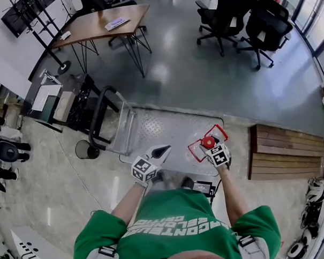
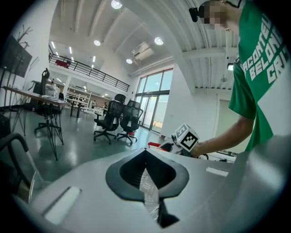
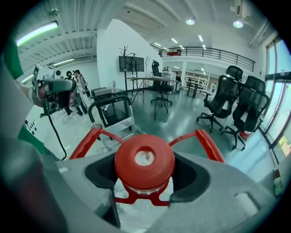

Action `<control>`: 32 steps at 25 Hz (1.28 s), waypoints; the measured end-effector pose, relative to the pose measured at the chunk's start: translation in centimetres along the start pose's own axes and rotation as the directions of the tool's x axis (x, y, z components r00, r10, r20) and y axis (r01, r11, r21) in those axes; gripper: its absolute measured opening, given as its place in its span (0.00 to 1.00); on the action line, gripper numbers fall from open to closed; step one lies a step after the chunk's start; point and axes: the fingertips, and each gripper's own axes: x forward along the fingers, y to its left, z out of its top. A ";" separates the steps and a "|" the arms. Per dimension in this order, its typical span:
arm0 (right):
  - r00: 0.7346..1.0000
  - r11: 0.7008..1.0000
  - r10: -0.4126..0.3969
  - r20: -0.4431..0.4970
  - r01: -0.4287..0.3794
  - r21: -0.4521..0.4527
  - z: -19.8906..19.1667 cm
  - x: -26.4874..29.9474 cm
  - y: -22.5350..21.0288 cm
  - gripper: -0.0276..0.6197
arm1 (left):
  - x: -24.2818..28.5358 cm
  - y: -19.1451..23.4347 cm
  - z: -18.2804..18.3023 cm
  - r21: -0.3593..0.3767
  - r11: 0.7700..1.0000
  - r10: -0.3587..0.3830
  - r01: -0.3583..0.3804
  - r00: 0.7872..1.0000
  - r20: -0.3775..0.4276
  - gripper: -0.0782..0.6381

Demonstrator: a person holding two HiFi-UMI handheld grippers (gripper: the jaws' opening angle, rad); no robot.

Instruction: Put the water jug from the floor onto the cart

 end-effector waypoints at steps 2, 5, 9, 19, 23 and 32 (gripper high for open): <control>1.000 1.000 0.006 -0.019 -0.006 0.003 -0.1 1.4 0.4 0.51 | -0.5 0.7 -0.3 -0.008 1.000 0.005 -0.005 1.000 -0.008 0.13; 0.999 1.000 0.019 -0.045 -0.019 0.007 -0.3 3.7 1.0 0.51 | -1.1 1.8 -0.7 -0.020 1.000 0.014 -0.014 1.000 -0.016 0.13; 0.996 0.999 0.046 -0.075 -0.045 0.007 -0.5 6.8 2.0 0.51 | -1.7 3.1 -1.3 -0.030 0.999 0.023 -0.024 0.999 -0.027 0.13; 0.977 0.997 0.059 -0.205 -0.067 -0.029 -3.8 15.5 3.8 0.51 | -2.6 5.4 -3.9 -0.067 0.998 0.012 -0.017 0.997 -0.075 0.13; 0.971 0.996 0.088 -0.224 -0.091 -0.006 -4.9 18.4 4.7 0.51 | -2.6 6.2 -4.3 -0.080 0.997 0.003 -0.010 0.996 -0.092 0.13; 0.945 0.999 0.043 -0.323 -0.032 0.041 -9.1 23.3 3.8 0.51 | -1.6 7.9 -4.4 -0.103 0.994 -0.032 0.019 0.992 -0.121 0.13</control>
